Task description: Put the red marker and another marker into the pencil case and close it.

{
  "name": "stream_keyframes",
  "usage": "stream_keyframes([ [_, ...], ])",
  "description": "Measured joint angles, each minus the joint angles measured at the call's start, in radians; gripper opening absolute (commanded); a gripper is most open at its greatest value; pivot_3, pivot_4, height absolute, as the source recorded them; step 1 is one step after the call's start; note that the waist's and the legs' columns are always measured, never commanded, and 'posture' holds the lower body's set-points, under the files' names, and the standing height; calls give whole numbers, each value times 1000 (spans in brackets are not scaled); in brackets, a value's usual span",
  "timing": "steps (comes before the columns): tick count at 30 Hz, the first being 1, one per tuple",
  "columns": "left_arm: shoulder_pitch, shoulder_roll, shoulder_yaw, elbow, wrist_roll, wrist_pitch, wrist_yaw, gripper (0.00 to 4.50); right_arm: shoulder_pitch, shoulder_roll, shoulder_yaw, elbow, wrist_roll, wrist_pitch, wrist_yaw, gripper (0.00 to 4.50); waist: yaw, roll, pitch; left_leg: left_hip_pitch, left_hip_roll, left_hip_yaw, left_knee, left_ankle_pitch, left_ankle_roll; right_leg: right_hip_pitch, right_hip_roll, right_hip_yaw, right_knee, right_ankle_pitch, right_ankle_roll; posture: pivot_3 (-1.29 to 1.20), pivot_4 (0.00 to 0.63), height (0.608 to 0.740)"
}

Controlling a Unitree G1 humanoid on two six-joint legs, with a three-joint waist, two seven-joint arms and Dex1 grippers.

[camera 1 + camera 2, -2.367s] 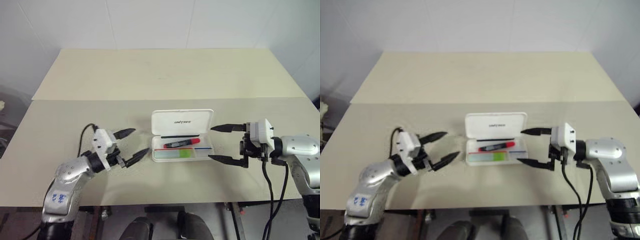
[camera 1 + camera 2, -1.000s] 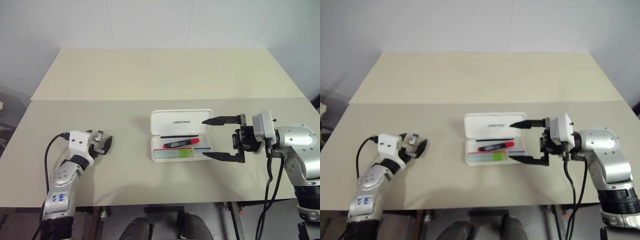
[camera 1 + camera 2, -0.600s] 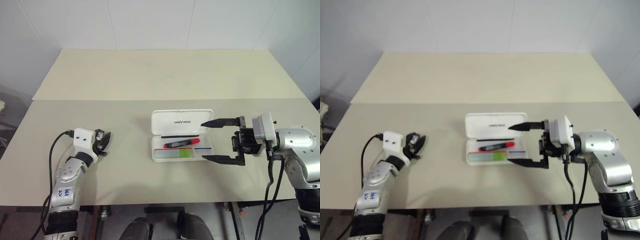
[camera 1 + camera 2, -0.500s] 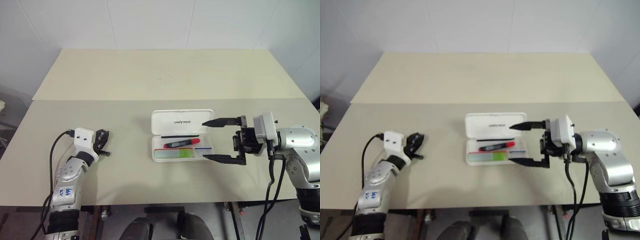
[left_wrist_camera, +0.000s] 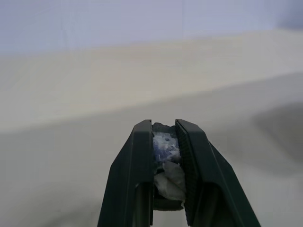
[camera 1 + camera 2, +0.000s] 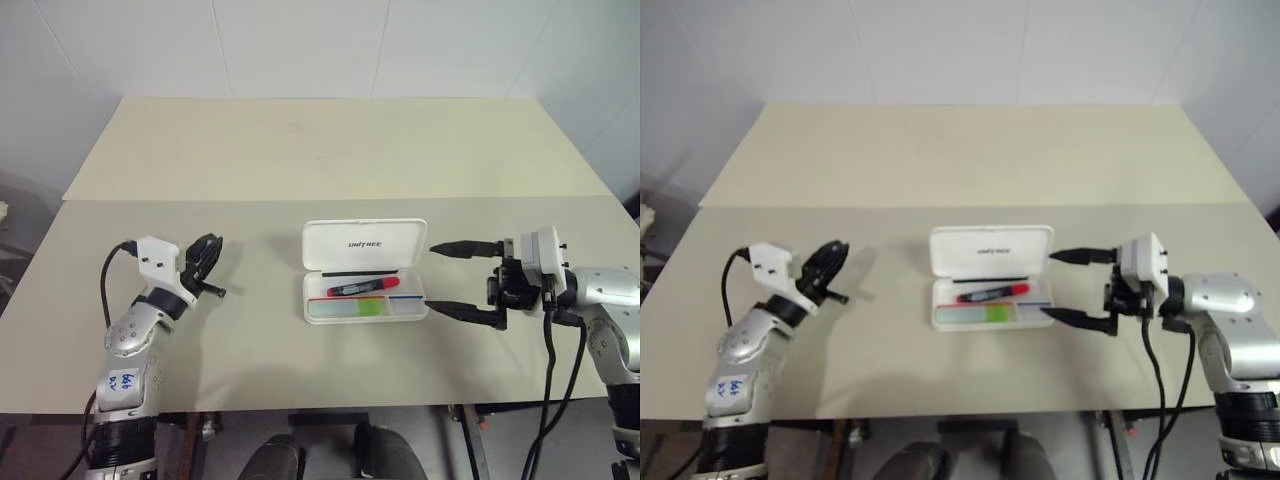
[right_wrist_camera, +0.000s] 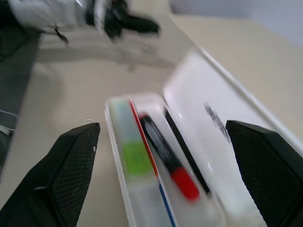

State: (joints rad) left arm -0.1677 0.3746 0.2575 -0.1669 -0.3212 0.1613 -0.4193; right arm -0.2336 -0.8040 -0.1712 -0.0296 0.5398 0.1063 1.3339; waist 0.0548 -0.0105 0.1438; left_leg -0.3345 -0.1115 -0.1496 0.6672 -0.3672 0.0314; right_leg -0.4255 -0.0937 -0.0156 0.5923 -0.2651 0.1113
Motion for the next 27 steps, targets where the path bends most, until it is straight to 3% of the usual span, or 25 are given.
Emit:
stream_keyframes([
  [7,-91,112,-118,-66,-65,34,-224,393,50,-24,-45,157,-40,-126,58,4500,-1,1,0,1,0,1,0,0,0,1,0,0,-1,0,0,0,150,740],
  [13,-169,117,-236,-65,-73,56,-356,393,84,-59,-100,252,-46,-168,86,4500,-3,1,0,1,1,1,-1,0,0,0,1,0,-1,0,0,0,150,740],
  [27,-365,-25,-464,154,7,23,-499,393,245,-65,-182,133,-33,-146,35,4500,4,2,0,0,0,1,1,0,0,1,0,0,-1,0,0,0,150,740],
])
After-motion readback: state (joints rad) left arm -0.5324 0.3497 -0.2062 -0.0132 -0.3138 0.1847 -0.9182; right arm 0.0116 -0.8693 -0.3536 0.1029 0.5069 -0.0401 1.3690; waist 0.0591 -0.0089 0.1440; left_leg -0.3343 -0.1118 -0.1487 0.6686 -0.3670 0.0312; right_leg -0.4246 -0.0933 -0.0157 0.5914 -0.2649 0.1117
